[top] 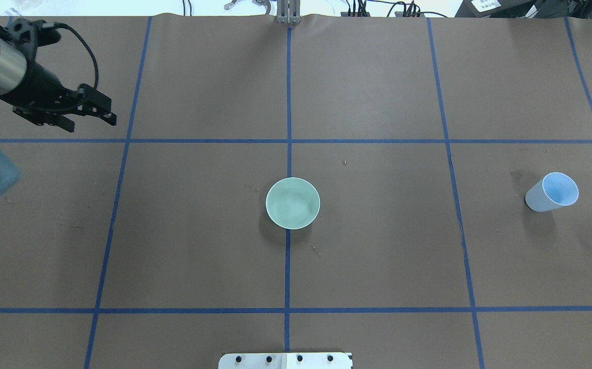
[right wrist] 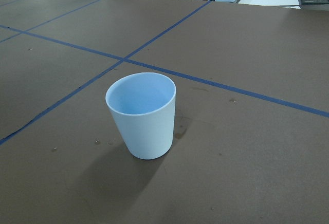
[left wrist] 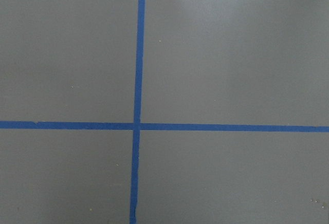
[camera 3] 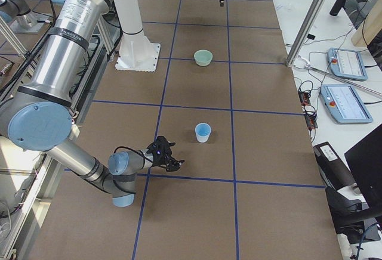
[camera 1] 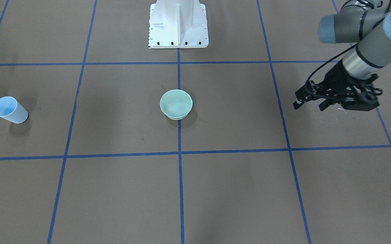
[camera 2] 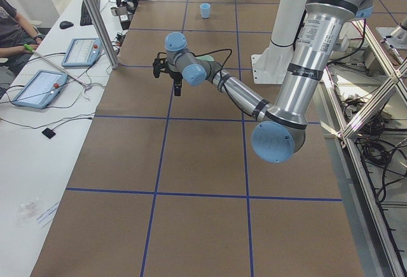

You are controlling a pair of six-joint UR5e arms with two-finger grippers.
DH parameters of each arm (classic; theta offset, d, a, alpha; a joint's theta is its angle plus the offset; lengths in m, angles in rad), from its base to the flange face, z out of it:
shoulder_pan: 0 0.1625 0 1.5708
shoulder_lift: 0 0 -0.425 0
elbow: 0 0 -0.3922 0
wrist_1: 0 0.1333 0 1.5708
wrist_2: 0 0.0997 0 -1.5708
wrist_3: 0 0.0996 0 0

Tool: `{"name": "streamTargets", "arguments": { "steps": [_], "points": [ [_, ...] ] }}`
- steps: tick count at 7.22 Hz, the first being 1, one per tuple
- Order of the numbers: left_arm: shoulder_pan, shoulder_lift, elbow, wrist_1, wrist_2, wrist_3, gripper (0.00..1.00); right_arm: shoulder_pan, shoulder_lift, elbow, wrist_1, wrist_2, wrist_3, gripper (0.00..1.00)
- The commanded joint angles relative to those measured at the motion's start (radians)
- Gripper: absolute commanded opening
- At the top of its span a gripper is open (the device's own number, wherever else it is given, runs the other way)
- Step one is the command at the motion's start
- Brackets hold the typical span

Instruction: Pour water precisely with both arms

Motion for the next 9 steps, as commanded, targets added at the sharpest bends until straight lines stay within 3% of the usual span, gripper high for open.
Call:
{"name": "streamTargets", "arguments": {
  "steps": [1,3,5,7,9],
  "points": [
    [0.187,-0.11,0.015,0.013,0.121,-0.161,0.99,0.268,0.055,-0.015,-0.12,0.234,0.077,0.99],
    [0.259,-0.244,0.128,0.041,0.155,-0.198,0.99,0.507,0.147,-0.002,-0.312,0.47,0.079,0.99],
    [0.311,-0.344,0.261,0.041,0.182,-0.198,0.99,0.794,0.314,0.083,-0.725,0.884,0.056,0.99],
    [0.361,-0.364,0.301,0.041,0.18,-0.2,0.99,0.821,0.35,0.107,-0.845,0.916,0.038,0.99],
    [0.4,-0.413,0.344,0.039,0.179,-0.244,0.97,0.824,0.374,0.207,-1.045,0.944,0.013,0.99]
  ]
}}
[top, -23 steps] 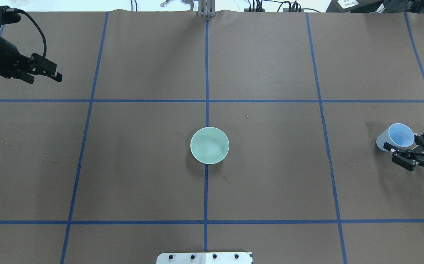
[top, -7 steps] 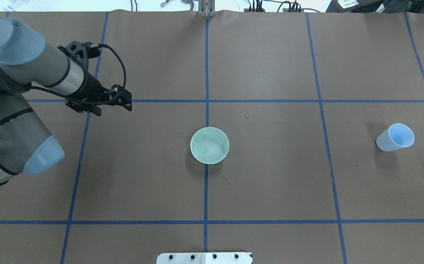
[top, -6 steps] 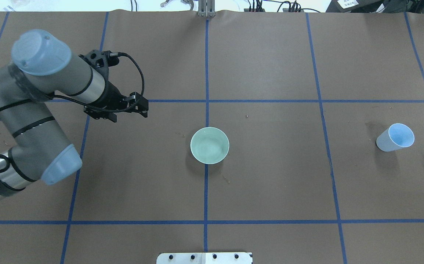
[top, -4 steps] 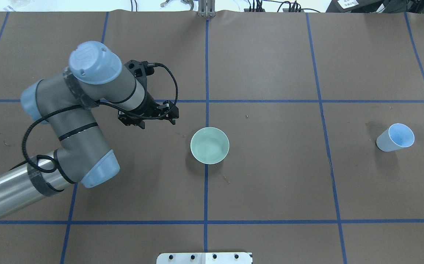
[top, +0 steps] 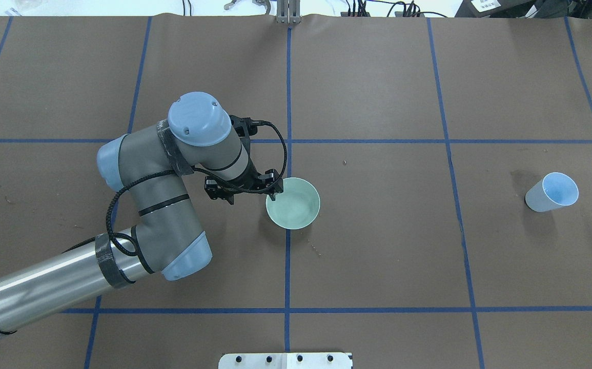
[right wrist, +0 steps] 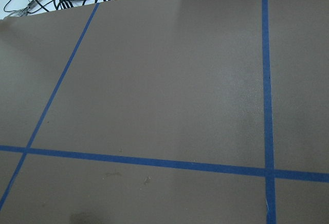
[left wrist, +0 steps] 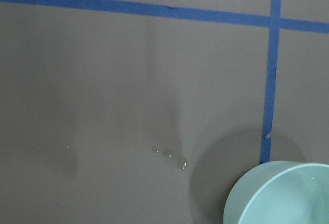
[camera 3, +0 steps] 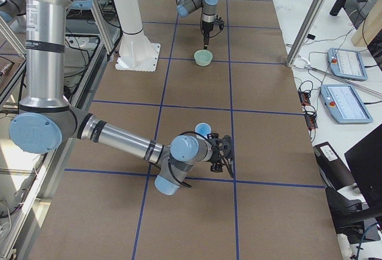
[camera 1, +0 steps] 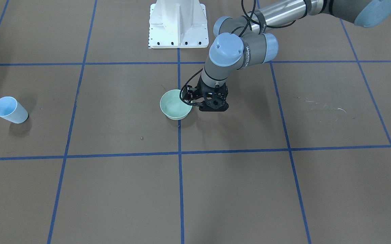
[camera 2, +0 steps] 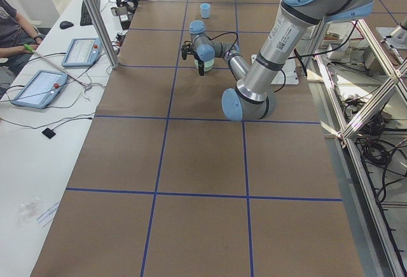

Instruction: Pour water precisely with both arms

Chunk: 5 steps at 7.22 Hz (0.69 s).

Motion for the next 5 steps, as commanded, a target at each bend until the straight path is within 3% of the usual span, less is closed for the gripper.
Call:
{"name": "streamTargets", "arguments": {
  "steps": [1,2,3,4,5],
  "points": [
    [0.035,-0.031,0.044,-0.007,0.001,-0.03,0.93,0.008,0.017,0.084,-0.203,0.015,-0.123,0.99],
    [0.038,-0.042,0.064,-0.012,0.001,-0.032,0.85,0.026,0.031,0.108,-0.302,0.016,-0.237,0.99],
    [0.038,-0.051,0.079,-0.012,-0.001,-0.032,0.69,0.037,0.037,0.142,-0.388,0.013,-0.316,0.99],
    [0.038,-0.051,0.081,-0.01,-0.001,-0.03,0.31,0.058,0.052,0.159,-0.482,0.013,-0.425,0.99],
    [0.038,-0.051,0.078,-0.01,-0.002,-0.03,0.0,0.061,0.054,0.203,-0.572,0.007,-0.465,0.99]
  ]
}}
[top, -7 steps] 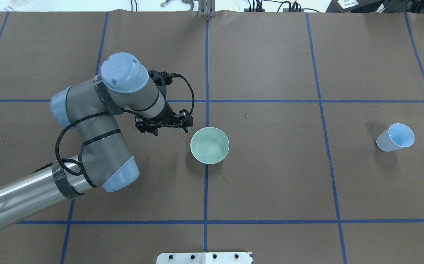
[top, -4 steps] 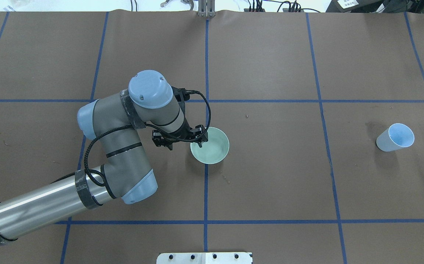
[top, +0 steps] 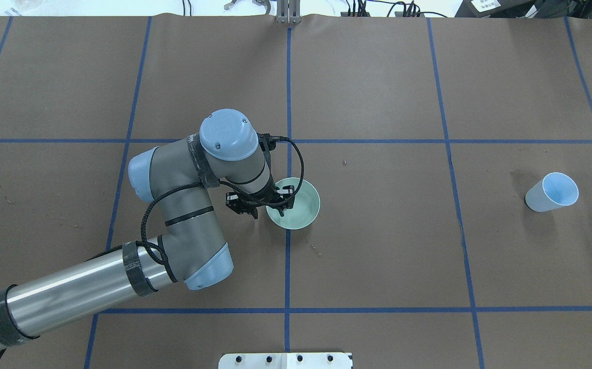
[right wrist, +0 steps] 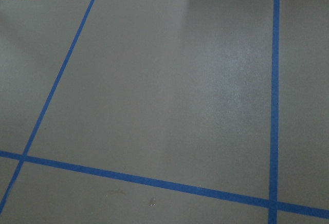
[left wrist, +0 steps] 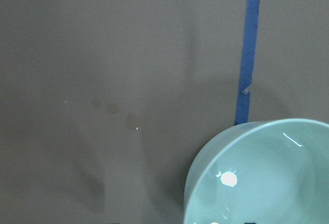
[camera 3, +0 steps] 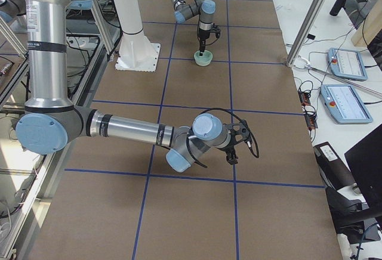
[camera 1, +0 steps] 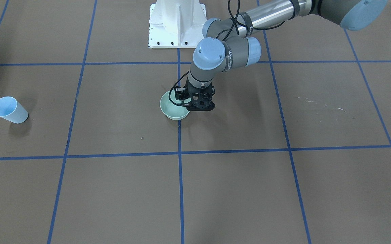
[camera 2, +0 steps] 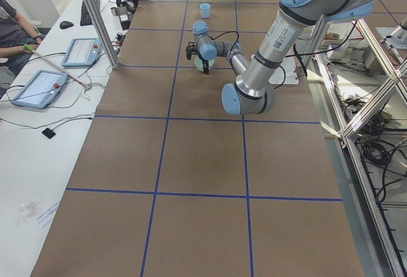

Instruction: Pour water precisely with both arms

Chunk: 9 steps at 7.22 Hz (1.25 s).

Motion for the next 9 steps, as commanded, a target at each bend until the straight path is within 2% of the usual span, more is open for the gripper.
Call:
{"name": "streamTargets", "arguments": {
  "steps": [1,4,5,6,9],
  "points": [
    [-0.002,-0.002,-0.004,0.002,-0.004,0.005,0.0,0.011,0.007,0.08,-0.153,-0.007,-0.081,0.99],
    [-0.053,-0.002,-0.027,0.002,-0.017,0.008,0.0,0.014,0.006,0.086,-0.155,-0.007,-0.081,0.99],
    [-0.106,0.011,-0.056,0.008,-0.074,0.011,0.0,0.01,0.013,0.088,-0.158,-0.007,-0.081,0.99],
    [-0.166,0.058,-0.086,0.005,-0.149,0.025,0.0,0.001,0.044,0.1,-0.203,-0.007,-0.081,0.99],
    [-0.298,0.332,-0.273,0.008,-0.217,0.274,0.0,-0.021,0.073,0.229,-0.401,-0.02,-0.097,0.99]
  ]
}}
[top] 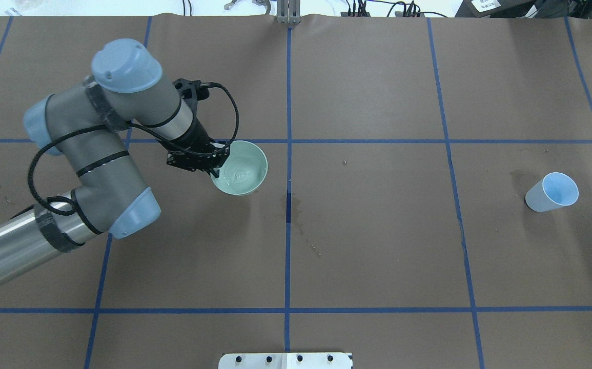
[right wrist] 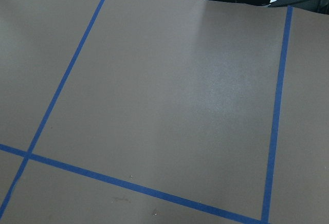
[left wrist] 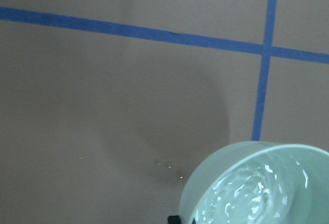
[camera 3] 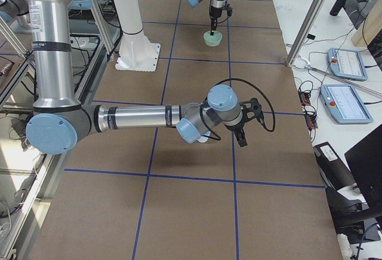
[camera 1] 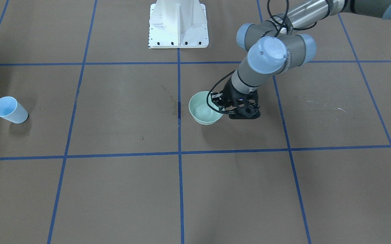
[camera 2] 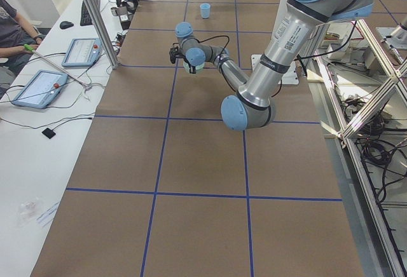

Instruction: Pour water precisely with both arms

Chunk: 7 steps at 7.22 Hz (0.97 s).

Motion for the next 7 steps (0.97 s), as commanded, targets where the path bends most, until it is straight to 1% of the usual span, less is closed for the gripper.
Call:
{"name": "streamTargets", "arguments": {
  "steps": [1,2,3,5,6,7],
  "points": [
    [-0.121,0.186,-0.082,-0.001,-0.048,0.229,0.0,-0.011,0.01,0.066,-0.099,-0.024,-0.038,0.99],
    [-0.167,0.256,-0.079,0.0,-0.046,0.371,0.0,-0.012,0.009,0.065,-0.133,-0.026,-0.084,0.99],
    [-0.227,0.333,-0.079,-0.001,-0.048,0.517,0.0,-0.015,0.009,0.074,-0.191,-0.055,-0.148,0.99],
    [-0.269,0.43,-0.073,-0.012,-0.045,0.647,0.0,-0.017,0.011,0.117,-0.39,-0.073,-0.254,0.99],
    [-0.296,0.453,-0.054,-0.01,-0.046,0.708,0.0,-0.017,0.013,0.117,-0.45,-0.074,-0.293,0.99],
    [-0.301,0.455,-0.007,-0.012,-0.046,0.713,0.0,-0.012,0.022,0.126,-0.516,-0.064,-0.296,0.99]
  ]
}}
